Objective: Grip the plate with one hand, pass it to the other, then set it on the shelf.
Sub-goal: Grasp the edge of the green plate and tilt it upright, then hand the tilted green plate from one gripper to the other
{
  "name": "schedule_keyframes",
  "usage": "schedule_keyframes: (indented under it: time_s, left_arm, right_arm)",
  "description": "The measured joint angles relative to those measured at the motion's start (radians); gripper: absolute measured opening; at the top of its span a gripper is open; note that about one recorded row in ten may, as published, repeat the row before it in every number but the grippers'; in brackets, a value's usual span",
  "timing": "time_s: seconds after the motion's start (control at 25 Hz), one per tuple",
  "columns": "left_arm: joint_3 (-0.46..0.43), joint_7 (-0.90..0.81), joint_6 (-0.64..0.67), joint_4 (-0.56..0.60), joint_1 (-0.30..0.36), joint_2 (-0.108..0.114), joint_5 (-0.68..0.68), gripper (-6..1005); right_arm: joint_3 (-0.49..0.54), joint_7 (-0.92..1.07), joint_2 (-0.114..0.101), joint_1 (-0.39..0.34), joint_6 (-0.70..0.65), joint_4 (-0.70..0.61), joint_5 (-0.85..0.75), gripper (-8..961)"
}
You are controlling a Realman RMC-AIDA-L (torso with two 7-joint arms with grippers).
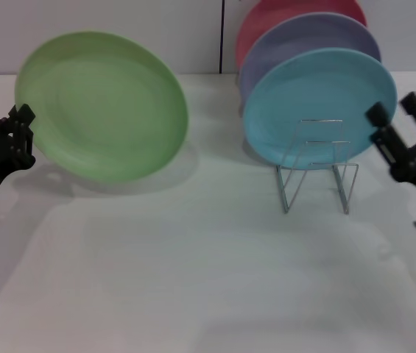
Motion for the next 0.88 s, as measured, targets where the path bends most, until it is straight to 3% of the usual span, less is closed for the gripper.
schedule_keyframes:
  time_s: [0.4,0.88]
  left_arm:
    - [0.010,0.084,-0.001,0.046,-0.011,-0.001,-0.026,34]
    - [0.008,0.088,0.001,0.050,-0.018,-0.002,-0.030,34]
  right_arm:
    - [-0.002,-0.180,0.001,0.080,0.068,0.179,-0.064,648]
    - [0.001,-0.196,0.004,0.202,0.225,0.270,-0.067,647]
